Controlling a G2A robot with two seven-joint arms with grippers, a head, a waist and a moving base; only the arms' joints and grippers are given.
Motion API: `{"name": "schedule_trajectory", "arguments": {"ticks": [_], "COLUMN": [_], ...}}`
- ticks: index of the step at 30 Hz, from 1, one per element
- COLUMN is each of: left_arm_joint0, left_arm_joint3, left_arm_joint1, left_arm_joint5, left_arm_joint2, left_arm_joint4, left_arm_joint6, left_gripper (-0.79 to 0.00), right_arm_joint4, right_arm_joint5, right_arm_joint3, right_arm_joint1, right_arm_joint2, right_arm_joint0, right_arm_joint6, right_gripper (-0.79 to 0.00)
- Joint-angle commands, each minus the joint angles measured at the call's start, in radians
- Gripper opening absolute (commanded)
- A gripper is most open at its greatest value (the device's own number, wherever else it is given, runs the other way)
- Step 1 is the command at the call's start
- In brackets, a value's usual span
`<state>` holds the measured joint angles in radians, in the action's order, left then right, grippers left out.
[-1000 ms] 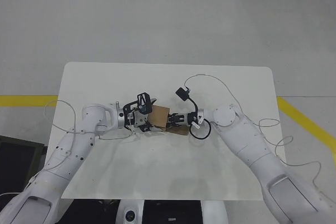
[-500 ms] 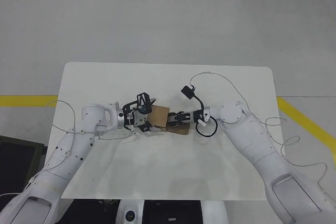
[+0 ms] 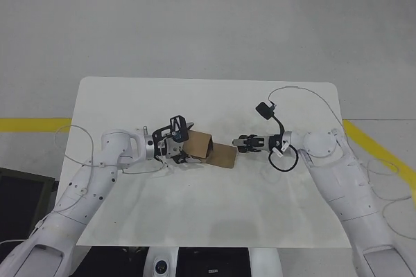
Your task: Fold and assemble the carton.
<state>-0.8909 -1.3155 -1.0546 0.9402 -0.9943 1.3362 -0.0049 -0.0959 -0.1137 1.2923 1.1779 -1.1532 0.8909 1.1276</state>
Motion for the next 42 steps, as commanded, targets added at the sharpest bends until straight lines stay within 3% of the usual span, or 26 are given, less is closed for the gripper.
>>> {"name": "schedule_trajectory", "arguments": {"ticks": [1,17,32,42], "left_arm_joint0": [-0.001,-0.005,-0.006,-0.002], "left_arm_joint3": [-0.002,-0.008,-0.004,0.002], "left_arm_joint1": [0.000,0.001,0.000,-0.002], "left_arm_joint5": [0.000,0.001,-0.002,-0.001], "left_arm_joint2": [0.000,-0.003,-0.006,-0.002], "left_arm_joint4": [0.001,0.005,0.006,0.006], "left_arm_joint6": [-0.002,-0.008,-0.008,-0.013], "left_gripper": [0.000,0.000,0.000,0.000], "right_arm_joint4": [-0.016,0.027,0.172,0.247], "right_arm_joint5": [0.033,0.064,-0.020,-0.061], "right_arm_joint3": [0.042,-0.013,-0.128,-0.107], "right_arm_joint1": [-0.010,-0.005,0.025,0.033], "right_arm_joint2": [-0.021,0.050,0.134,0.147], "right_arm_joint0": [0.035,0.041,-0.020,-0.037], "right_arm_joint6": [0.016,0.024,0.031,0.045], "right_gripper": [-0.570,-0.542,-0.557,-0.557]}}
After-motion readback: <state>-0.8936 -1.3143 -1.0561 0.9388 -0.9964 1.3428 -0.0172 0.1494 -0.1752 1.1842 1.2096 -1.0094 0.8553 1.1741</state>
